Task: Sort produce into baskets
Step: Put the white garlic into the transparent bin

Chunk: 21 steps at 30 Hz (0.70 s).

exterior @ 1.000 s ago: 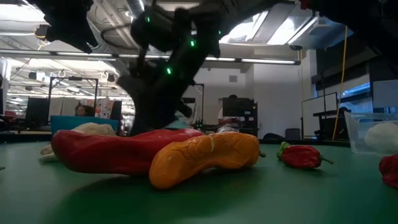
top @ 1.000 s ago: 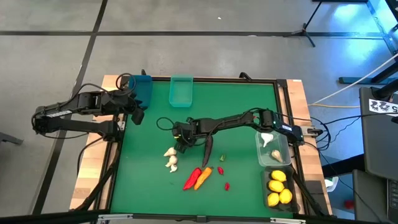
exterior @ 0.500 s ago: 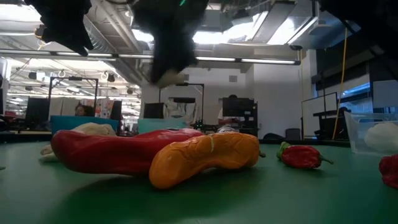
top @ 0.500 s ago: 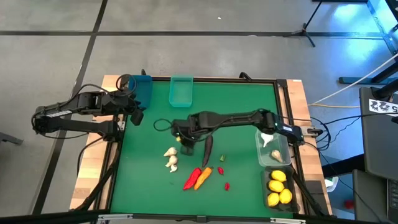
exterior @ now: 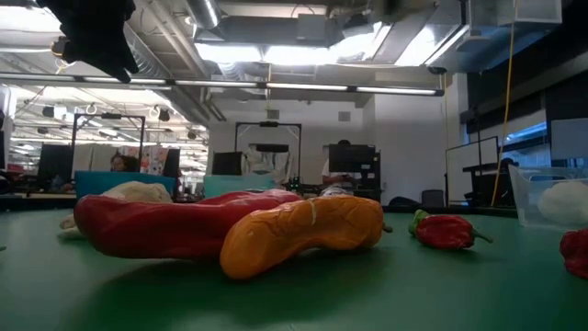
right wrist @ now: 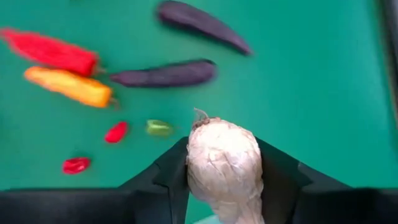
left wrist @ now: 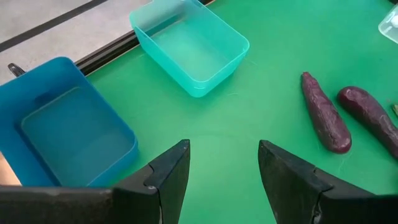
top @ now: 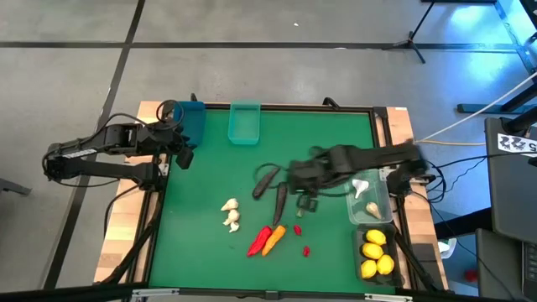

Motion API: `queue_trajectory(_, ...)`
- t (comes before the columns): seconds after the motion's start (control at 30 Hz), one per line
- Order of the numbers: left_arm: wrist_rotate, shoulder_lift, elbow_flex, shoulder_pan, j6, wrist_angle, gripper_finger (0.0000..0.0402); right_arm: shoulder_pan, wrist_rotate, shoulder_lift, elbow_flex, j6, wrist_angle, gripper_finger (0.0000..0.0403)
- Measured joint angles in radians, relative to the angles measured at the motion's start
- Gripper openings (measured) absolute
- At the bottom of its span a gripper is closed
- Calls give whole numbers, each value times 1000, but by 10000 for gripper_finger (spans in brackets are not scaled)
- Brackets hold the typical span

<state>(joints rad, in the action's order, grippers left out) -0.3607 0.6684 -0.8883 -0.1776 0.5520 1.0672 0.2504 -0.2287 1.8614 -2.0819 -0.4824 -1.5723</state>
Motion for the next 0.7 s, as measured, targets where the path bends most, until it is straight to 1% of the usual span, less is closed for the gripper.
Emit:
queue_trajectory(0.07, 0, 0, 0, 0, 0, -1, 185, 33, -61, -117, 140, -147, 3, 145)
queue_trajectory(0.13, 0, 0, 0, 0, 0, -1, 185, 71, -110, -223, 284, -338, -2, 145)
queue_trajectory(0.2, 0, 0, 0, 0, 0, -2, 185, 107, -123, -325, 431, -544, 2, 146)
queue_trajectory(0.3, 0, 0, 0, 0, 0, -3, 185, 159, -109, -446, 639, -886, 2, 146)
queue_trajectory(0.37, 0, 0, 0, 0, 0, -4, 185, 182, -65, -509, 767, -1104, -3, 146)
queue_trajectory(0.43, 0, 0, 0, 0, 0, -5, 185, 189, -5, -557, 875, -1288, 2, 146)
queue_trajectory(0.53, 0, 0, 0, 0, 0, -5, 185, 189, 85, -590, 1004, -1448, -1, 146)
queue_trajectory(0.6, 0, 0, 0, 0, 1, -5, 185, 188, 110, -595, 1066, -1499, 20, 146)
queue_trajectory(0.7, 0, 0, 0, 0, 1, -5, 185, 188, 128, -595, 1127, -1531, 64, 146)
